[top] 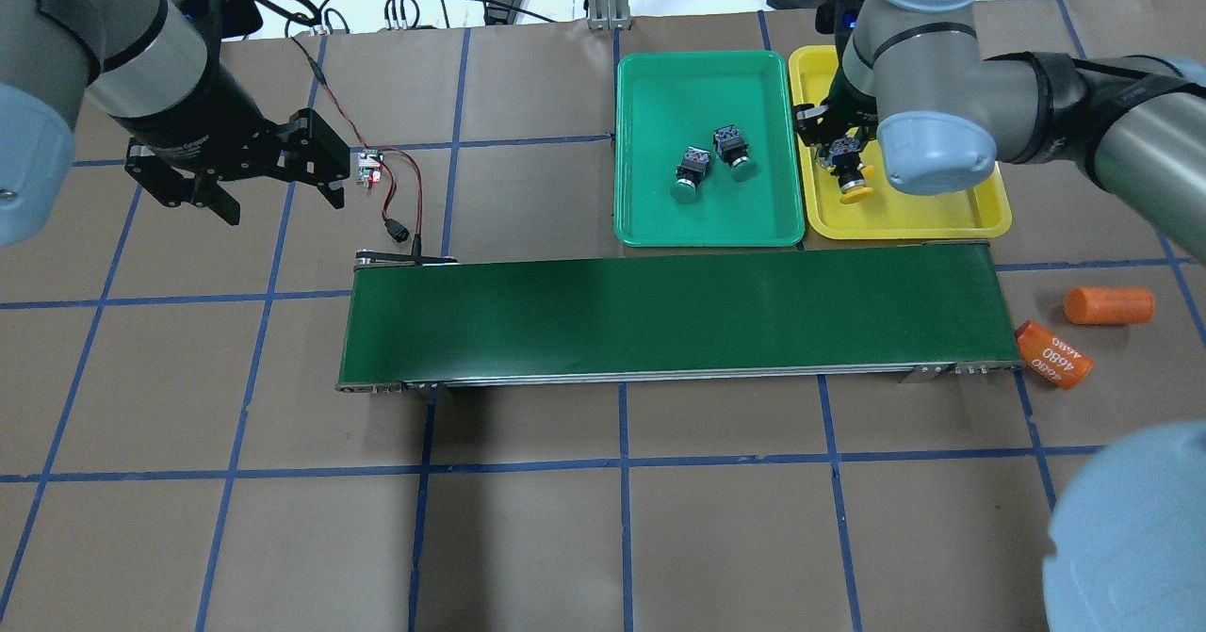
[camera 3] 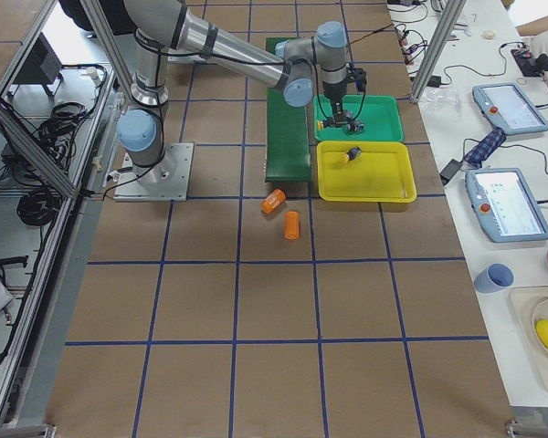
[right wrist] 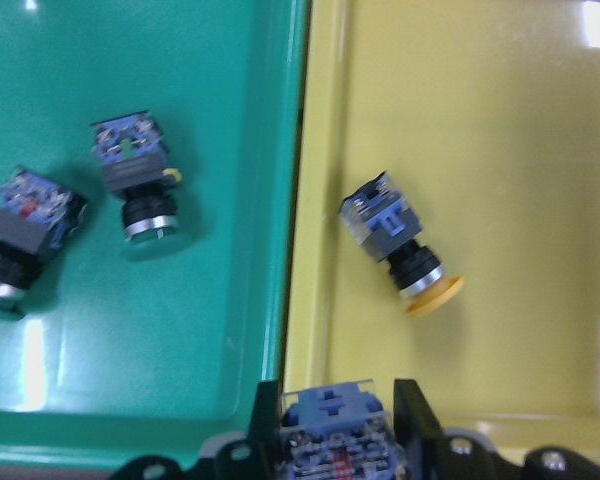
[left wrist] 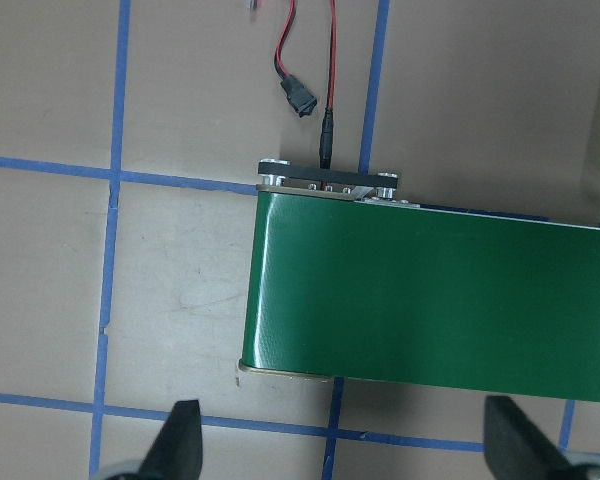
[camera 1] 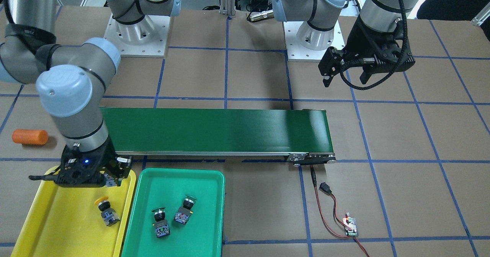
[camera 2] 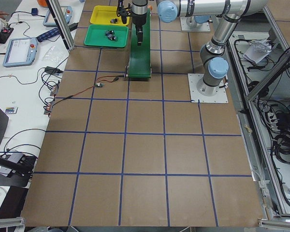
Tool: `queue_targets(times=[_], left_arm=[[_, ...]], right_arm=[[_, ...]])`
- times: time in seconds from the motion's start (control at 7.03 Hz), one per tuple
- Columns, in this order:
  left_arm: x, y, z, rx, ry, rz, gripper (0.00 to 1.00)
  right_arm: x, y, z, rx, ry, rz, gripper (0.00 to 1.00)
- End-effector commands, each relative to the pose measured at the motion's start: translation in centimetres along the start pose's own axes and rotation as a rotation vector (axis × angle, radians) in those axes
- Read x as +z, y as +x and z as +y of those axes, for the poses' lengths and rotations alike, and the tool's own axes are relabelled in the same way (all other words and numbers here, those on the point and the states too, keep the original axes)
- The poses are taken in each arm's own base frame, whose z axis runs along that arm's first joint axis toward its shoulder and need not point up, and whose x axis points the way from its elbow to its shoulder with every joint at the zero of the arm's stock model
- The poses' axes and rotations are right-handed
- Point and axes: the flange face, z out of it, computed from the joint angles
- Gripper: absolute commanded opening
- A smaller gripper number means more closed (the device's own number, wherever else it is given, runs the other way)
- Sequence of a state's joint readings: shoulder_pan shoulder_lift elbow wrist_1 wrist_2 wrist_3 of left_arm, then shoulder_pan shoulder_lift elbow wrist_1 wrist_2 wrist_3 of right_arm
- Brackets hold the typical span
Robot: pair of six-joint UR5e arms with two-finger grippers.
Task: Sort buttons by color to trays
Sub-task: 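Carry the yellow push-button into the yellow tray and open the right gripper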
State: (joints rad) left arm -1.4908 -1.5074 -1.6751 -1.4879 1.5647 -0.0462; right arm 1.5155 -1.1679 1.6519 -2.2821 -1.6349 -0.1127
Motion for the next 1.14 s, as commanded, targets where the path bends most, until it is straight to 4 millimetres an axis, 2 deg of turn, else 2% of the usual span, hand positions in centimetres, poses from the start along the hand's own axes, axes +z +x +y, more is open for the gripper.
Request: queue_targets(times=[0.0, 0.14, 0.28, 0.43, 0.57, 0.71, 1.0], left_arm=[[0.4, 0.0, -0.2, -0.001, -0.008, 0.001, 1.0], [0.4, 0.1, -0.2, -0.003, -0.011, 0.004, 1.0], [0.5, 0.4, -0.1, 0.002, -0.016, 0.004, 1.0], [0.5, 0.6, 0.0, 0.003, -0.021, 0.006, 1.0], [0.6, 0.7, 0.1, 0.005, -0.025, 0.007, 1.0], [0.9, 0.7, 0.1, 0.009, -0.033, 0.007, 1.0], [1.5, 0.8, 0.6, 0.014, -0.039, 0.005, 1.0]], right_arm=[[3.8, 5.2, -2.3, -0.015, -0.028, 0.011, 0.81], [3.8, 5.5, -2.0, -0.01, -0.039, 0.01, 1.0], [3.2, 5.7, -1.7, -0.006, -0.035, 0.012, 1.0], [1.1, 5.0, -1.3, -0.012, -0.039, 0.001, 1.0], [-2.8, 4.6, -0.3, -0.013, -0.056, -0.008, 1.0], [-6.2, 3.0, 0.5, -0.025, -0.049, -0.052, 1.0], [-12.9, -1.7, 2.3, -0.074, -0.008, -0.062, 1.0]])
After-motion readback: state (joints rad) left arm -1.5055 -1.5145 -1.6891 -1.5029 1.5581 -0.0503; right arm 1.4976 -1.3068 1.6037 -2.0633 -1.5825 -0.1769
